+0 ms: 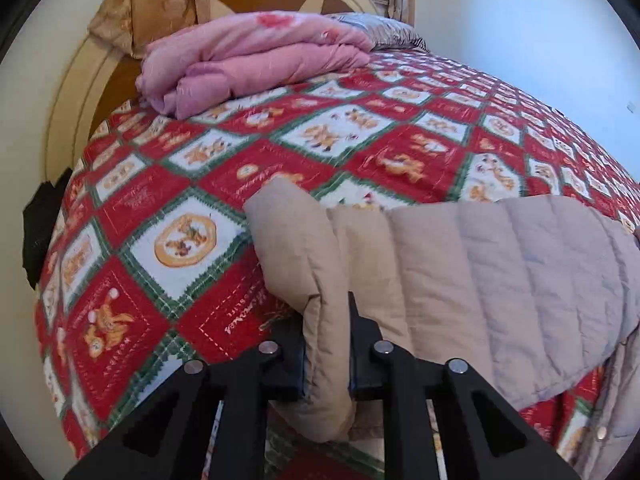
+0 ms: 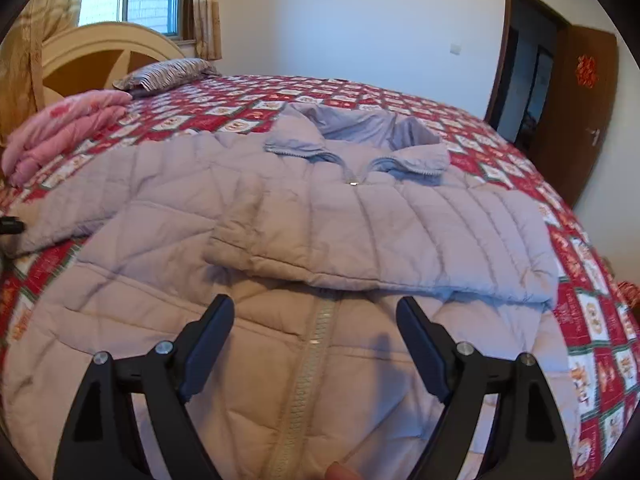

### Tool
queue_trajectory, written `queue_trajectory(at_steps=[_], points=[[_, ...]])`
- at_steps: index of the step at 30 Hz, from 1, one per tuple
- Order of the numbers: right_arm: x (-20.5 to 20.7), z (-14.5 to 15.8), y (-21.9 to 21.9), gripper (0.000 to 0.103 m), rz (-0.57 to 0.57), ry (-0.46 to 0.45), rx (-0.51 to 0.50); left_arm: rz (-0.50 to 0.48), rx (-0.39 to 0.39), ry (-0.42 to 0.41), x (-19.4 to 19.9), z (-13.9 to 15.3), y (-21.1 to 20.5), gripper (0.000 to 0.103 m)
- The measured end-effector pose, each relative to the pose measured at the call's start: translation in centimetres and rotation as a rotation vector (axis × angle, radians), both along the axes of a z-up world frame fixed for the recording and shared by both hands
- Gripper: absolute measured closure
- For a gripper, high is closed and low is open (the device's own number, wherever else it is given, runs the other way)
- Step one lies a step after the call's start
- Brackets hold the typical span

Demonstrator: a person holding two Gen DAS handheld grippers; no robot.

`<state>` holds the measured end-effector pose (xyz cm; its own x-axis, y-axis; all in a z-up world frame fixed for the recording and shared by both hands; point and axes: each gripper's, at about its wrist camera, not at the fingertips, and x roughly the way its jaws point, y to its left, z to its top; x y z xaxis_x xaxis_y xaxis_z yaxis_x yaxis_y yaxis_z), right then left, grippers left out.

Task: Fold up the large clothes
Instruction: 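Grasp the other sleeve cuff with the left gripper and lift it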

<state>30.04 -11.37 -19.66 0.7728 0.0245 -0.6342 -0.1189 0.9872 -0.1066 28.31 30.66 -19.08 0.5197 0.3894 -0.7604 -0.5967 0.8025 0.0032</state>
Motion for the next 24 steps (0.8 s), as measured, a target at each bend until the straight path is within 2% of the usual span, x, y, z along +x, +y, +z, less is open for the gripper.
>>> queue_trajectory(at_steps=[6, 9, 12, 17, 24], points=[[0.3, 1.7, -4.1, 0.017, -0.127, -0.046, -0.006, -0.107, 0.074, -0.12, 0.3, 6.1, -4.8, 0.092], [0.2, 2.4, -6.0, 0.017, -0.174, -0.063, -0.015, -0.199, 0.108, -0.187, 0.6, 9.5, -9.4, 0.092], [0.2, 2.9, -8.1, 0.017, -0.221, -0.073, -0.02, -0.325, 0.134, -0.24, 1.4, 12.3, -15.7, 0.092], [-0.6, 3.3, -12.1, 0.017, -0.291, -0.078, -0.016, -0.496, 0.193, -0.283, 2.7, 14.2, -25.8, 0.093], [-2.8, 3.4, -18.4, 0.017, -0.383, -0.086, 0.01, -0.675, 0.189, -0.278, 4.3, 13.9, -37.9, 0.093]])
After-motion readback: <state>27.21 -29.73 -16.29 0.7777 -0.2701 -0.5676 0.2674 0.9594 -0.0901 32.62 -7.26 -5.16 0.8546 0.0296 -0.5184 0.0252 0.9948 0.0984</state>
